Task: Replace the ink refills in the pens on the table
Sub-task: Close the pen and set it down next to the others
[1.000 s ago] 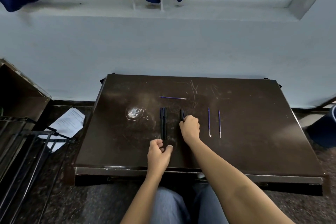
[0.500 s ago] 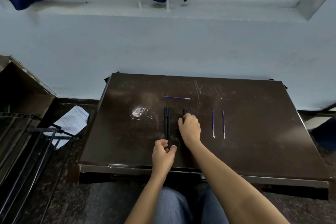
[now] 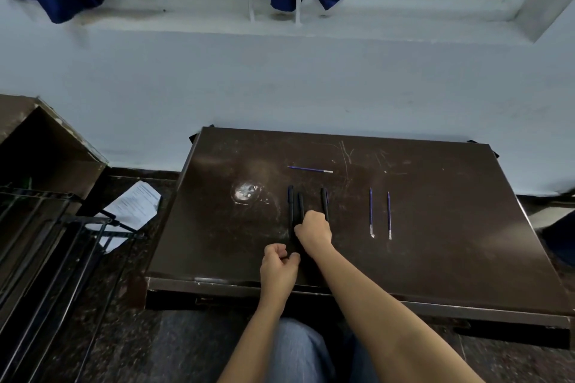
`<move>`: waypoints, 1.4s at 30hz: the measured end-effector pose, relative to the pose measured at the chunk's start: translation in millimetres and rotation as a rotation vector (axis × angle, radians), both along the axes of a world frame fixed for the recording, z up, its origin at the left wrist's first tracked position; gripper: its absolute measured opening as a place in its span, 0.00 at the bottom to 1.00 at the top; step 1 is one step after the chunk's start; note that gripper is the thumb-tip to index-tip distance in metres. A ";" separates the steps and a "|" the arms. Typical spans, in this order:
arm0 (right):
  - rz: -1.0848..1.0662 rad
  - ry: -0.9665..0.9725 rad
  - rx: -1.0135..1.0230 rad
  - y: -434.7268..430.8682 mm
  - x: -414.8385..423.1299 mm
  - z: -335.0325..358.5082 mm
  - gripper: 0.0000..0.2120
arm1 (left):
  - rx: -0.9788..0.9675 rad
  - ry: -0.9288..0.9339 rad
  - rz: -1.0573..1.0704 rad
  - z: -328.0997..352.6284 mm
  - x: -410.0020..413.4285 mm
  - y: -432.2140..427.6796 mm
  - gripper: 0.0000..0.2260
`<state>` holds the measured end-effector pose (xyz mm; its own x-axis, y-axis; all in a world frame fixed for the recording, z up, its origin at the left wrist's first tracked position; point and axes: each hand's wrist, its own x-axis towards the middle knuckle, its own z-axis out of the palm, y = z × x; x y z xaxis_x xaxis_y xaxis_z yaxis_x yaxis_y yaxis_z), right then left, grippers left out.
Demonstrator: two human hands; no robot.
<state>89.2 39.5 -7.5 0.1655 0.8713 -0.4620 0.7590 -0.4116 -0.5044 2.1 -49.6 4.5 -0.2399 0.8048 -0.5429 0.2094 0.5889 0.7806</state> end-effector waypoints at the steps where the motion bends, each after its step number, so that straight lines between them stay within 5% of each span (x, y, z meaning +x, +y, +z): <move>1: -0.006 0.018 -0.006 -0.6 2.7 -0.3 0.07 | 0.000 -0.009 0.002 1.4 -0.6 0.2 0.13; 8: -0.017 0.361 -0.086 -12.5 11.0 21.3 0.11 | -0.012 0.031 -0.062 9.5 -15.4 33.2 0.16; 15: 0.160 0.513 -0.098 -60.2 14.1 70.9 0.06 | 0.018 -0.364 0.012 57.8 -10.1 33.2 0.14; 21: -0.335 0.680 0.109 -48.1 21.2 70.6 0.11 | 0.113 -0.079 -0.108 57.4 -9.9 27.6 0.13; 26: -0.320 0.750 0.152 -54.1 17.7 85.5 0.10 | 0.178 0.097 -0.314 61.6 -2.6 7.9 0.15; 36: -0.435 0.859 0.038 -46.4 15.9 85.5 0.13 | 0.223 0.090 -0.299 56.9 0.5 -3.6 0.09; 42: -0.559 0.835 0.125 -15.2 31.7 79.7 0.09 | 0.019 -0.023 -0.234 44.5 -0.6 -12.5 0.12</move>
